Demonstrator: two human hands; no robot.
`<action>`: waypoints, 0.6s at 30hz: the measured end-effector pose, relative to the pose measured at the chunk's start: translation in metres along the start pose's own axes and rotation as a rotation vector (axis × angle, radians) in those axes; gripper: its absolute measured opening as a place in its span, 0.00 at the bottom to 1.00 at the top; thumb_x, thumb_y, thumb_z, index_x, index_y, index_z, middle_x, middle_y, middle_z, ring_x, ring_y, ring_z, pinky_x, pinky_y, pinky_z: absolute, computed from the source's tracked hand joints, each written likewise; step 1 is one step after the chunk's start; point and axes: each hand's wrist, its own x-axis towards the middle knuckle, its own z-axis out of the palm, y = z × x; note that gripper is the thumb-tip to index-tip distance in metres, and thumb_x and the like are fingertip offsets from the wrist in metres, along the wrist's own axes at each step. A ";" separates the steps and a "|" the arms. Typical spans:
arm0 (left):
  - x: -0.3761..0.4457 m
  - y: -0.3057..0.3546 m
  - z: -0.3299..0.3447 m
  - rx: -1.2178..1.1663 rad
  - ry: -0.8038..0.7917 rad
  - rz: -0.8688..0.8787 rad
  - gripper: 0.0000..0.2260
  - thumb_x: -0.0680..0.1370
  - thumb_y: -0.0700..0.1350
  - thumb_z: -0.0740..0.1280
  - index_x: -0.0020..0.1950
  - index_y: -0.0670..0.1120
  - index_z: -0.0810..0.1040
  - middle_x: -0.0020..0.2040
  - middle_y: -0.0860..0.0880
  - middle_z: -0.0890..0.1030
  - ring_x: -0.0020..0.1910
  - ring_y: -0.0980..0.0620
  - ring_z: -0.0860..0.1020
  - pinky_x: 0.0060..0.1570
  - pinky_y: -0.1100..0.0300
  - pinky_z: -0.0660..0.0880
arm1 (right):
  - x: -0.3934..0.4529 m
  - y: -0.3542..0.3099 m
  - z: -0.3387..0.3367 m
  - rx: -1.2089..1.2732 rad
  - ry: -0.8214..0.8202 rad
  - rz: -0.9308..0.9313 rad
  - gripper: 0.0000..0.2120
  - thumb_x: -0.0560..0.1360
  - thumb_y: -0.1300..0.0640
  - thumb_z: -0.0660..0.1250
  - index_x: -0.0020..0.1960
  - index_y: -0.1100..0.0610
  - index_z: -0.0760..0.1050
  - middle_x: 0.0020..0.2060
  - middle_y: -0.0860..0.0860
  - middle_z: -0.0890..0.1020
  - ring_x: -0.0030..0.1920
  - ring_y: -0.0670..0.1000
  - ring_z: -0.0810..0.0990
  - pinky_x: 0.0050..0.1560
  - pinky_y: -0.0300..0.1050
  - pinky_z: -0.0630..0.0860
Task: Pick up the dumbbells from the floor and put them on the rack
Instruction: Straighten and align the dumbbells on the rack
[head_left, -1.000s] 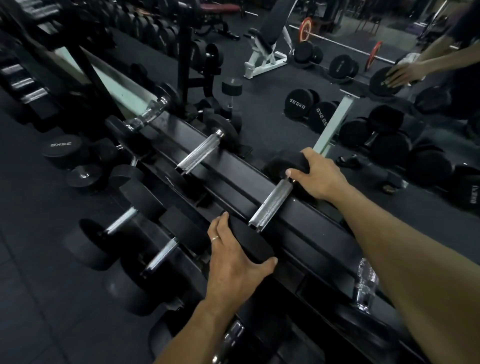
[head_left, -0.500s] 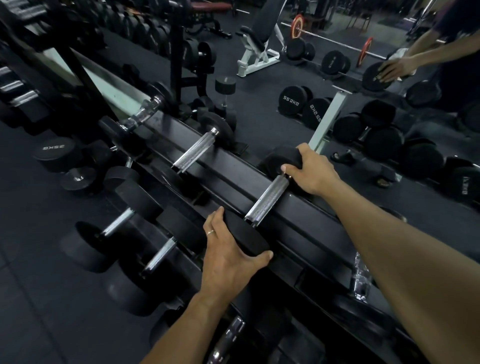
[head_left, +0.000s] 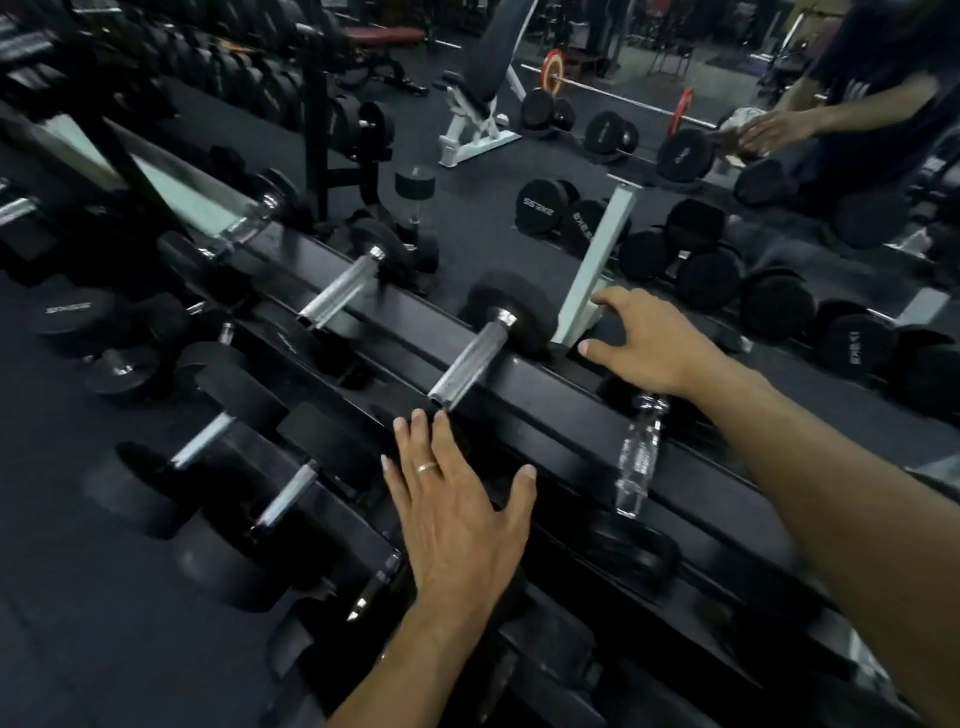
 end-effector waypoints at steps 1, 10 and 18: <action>-0.010 0.010 0.005 -0.011 0.001 0.025 0.41 0.74 0.64 0.64 0.78 0.42 0.53 0.80 0.43 0.51 0.79 0.49 0.40 0.76 0.49 0.39 | -0.008 0.013 -0.006 0.008 0.005 0.018 0.32 0.75 0.47 0.71 0.74 0.56 0.66 0.69 0.58 0.73 0.68 0.59 0.72 0.68 0.53 0.69; -0.077 0.066 0.061 -0.196 -0.393 -0.194 0.58 0.61 0.73 0.69 0.79 0.47 0.43 0.80 0.43 0.48 0.79 0.47 0.48 0.76 0.49 0.55 | -0.050 0.082 0.011 0.218 -0.128 0.163 0.25 0.76 0.48 0.70 0.70 0.52 0.68 0.57 0.52 0.79 0.60 0.55 0.78 0.57 0.42 0.69; -0.077 0.072 0.083 -0.205 -0.282 -0.219 0.52 0.63 0.59 0.78 0.75 0.47 0.48 0.75 0.42 0.57 0.73 0.45 0.62 0.70 0.52 0.66 | -0.039 0.096 0.017 0.230 -0.100 0.167 0.15 0.77 0.47 0.69 0.59 0.50 0.72 0.49 0.50 0.81 0.53 0.54 0.79 0.59 0.49 0.74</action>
